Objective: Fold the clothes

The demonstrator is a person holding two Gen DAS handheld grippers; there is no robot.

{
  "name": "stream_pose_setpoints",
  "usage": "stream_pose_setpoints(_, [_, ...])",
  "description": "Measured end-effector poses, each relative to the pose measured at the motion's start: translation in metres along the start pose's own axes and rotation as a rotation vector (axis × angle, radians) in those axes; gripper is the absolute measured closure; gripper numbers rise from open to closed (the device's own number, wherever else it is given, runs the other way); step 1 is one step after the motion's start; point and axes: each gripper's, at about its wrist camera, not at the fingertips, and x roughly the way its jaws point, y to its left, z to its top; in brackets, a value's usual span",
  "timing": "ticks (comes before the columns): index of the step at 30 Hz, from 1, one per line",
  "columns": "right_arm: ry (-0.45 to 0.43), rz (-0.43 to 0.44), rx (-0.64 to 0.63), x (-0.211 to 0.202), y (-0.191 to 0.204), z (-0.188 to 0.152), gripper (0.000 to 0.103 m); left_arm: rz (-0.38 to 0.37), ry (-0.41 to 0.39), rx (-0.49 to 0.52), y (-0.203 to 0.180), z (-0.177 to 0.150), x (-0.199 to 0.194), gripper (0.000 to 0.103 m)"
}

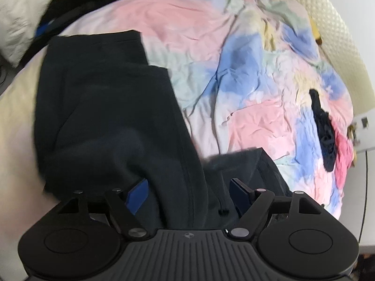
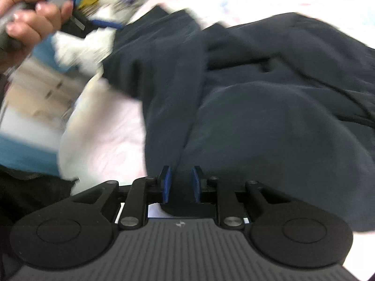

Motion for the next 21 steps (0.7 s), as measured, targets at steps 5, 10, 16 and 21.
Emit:
stream_pose_setpoints(5, [-0.113,-0.155,0.236,-0.035,-0.01,-0.023,0.079,0.04,0.071,0.042,-0.008,0.042,0.064,0.023])
stream_pose_setpoints(10, [-0.167,-0.289,0.45,-0.063,-0.016,-0.064,0.079,0.114,0.114,0.098,-0.019,0.067,0.12,0.024])
stream_pose_setpoints(16, [-0.203,-0.392,0.69,-0.083,-0.018,-0.107,0.078,0.217,0.155,0.154,-0.034,0.077,0.164,0.024])
stream_pose_setpoints(21, [-0.256,-0.427,0.763,-0.098,-0.02,-0.115,0.076,0.298,0.223,0.16,-0.031,0.079,0.19,0.035])
